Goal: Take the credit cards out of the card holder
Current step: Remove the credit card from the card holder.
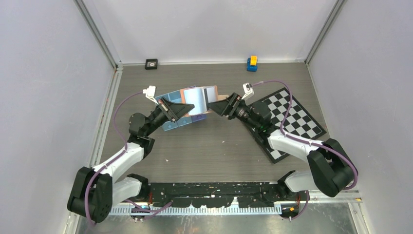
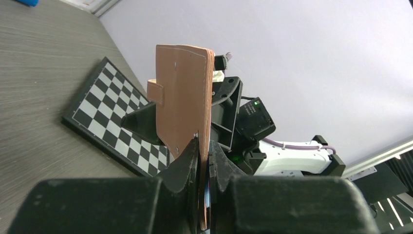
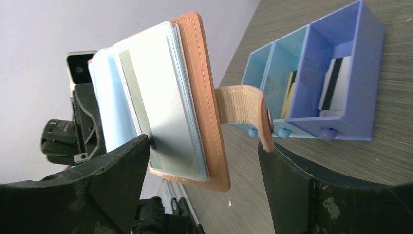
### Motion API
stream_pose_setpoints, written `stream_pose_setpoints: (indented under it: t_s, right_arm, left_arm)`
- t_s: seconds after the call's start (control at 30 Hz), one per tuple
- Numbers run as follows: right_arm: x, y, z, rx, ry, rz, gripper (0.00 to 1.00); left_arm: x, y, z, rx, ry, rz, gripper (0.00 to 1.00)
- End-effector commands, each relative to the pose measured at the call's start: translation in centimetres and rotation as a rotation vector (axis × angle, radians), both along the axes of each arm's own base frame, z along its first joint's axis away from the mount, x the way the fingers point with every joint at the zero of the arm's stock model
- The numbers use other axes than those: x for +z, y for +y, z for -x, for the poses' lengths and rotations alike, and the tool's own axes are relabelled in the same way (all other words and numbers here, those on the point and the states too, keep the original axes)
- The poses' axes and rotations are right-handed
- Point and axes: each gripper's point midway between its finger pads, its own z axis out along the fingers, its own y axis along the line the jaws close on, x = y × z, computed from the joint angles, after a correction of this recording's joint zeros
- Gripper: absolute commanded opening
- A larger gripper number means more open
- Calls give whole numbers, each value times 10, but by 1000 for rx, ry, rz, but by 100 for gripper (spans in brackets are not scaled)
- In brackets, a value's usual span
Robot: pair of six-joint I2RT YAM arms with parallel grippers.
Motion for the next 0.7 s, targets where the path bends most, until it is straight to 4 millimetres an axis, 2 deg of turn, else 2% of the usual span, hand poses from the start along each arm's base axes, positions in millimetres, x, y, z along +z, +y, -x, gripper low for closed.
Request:
stream_pose_setpoints:
  t_s: [0.0,0.07,0.3,0.4,0.5,0.6,0.67]
  right_arm:
    - [37,0,8,26,-78,-124,86]
    - [42,-1,10,30,-82,-148,84]
    - [58,-18,19,-17,-138,-170,59]
    - [60,-19,21,-14,-145,-162,46]
    - [60,-17,22,0,-148,-161,41]
    - [57,-17,20,-6,-141,-154,30]
    - [55,-16,19,-4,-138,-145,26]
  left_arm:
    - [27,-2,17,-55,-104,58,0]
    - [27,-3,18,-59,-104,60,0]
    - [17,-4,13,-56,-78,47,0]
    - [11,-6,9,-56,-60,38,0]
    - [6,-7,6,-53,-53,28,0]
    - [1,-7,3,-44,-47,13,0]
    - [-1,-7,2,-40,-48,0,1]
